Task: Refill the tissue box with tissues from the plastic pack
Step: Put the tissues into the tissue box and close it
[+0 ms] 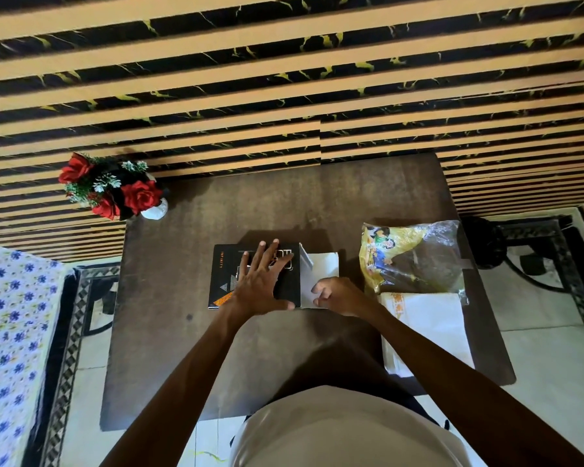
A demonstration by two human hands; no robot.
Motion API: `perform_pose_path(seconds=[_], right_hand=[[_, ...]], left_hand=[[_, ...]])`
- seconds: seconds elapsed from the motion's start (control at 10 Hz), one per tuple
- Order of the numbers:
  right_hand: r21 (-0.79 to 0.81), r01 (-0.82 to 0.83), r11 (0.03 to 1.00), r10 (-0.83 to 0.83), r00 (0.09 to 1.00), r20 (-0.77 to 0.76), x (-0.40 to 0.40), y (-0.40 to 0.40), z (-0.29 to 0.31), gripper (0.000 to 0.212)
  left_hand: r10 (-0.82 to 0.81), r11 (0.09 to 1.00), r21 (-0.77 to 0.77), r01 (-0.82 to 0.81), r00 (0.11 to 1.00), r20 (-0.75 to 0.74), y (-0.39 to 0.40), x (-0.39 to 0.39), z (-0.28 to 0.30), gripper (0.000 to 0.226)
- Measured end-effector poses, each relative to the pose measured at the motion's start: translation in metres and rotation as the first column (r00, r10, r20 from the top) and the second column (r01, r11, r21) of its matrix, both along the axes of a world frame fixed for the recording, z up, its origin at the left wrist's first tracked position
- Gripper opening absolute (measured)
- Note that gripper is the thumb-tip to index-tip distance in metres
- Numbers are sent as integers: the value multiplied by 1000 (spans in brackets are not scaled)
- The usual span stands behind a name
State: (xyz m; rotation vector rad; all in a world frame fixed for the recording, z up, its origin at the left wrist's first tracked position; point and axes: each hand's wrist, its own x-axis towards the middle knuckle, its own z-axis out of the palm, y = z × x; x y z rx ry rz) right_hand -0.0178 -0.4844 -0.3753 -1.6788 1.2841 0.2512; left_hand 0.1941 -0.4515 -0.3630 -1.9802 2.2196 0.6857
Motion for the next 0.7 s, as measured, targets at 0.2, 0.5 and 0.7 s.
perform_pose_path(seconds=[0.2, 0.5, 0.7], right_hand=[[-271, 500, 822, -478, 866, 147, -40, 22, 13, 16], [-416, 759, 501, -865, 456, -210, -165, 75, 5, 91], [-75, 800, 596, -783, 558, -275, -290, 84, -178, 145]], left_hand=[[49, 991, -122, -52, 999, -24, 4, -41, -9, 70], [62, 998, -36, -59, 995, 78, -4, -64, -8, 87], [39, 999, -32, -36, 993, 110, -4, -69, -9, 103]])
